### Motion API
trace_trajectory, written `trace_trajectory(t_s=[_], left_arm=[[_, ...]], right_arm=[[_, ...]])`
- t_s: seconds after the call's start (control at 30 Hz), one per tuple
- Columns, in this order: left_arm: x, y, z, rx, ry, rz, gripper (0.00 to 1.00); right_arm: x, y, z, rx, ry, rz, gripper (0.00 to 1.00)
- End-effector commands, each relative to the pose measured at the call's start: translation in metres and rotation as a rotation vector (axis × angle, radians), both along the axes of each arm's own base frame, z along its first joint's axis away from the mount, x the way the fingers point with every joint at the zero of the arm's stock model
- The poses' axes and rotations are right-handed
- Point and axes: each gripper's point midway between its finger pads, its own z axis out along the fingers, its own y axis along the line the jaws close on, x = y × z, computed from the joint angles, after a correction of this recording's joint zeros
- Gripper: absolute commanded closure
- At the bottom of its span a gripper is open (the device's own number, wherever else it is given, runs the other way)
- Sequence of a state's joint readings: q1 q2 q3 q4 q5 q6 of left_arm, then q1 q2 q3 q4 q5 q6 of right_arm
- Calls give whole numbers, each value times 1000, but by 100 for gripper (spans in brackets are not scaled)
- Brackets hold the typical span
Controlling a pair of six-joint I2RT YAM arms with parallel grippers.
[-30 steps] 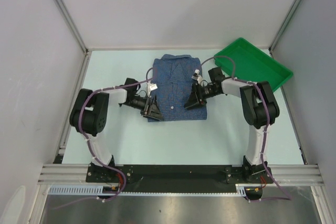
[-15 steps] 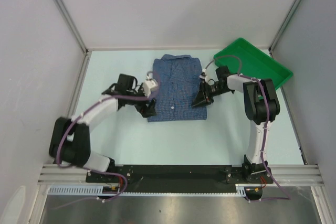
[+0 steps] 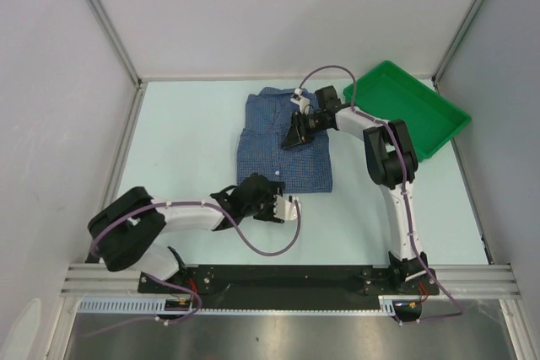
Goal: Fold and stack the long sleeve shirts
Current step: Fold the shirt
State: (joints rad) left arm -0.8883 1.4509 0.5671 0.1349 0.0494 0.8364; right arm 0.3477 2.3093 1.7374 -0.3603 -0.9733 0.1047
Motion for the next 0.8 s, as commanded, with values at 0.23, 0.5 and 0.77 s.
trace_trajectory(t_s=[0.23, 0.5, 0.77], left_arm=[[25, 9, -13, 105, -193, 13, 83], [-29, 1, 33, 7, 66, -69, 100], [-118, 10, 63, -11, 419, -203, 100]], right_arm=[[22, -10, -64, -100, 19, -53, 70], [-20, -6, -19, -67, 19, 45, 61], [-24, -12, 39, -55, -85, 104, 53]])
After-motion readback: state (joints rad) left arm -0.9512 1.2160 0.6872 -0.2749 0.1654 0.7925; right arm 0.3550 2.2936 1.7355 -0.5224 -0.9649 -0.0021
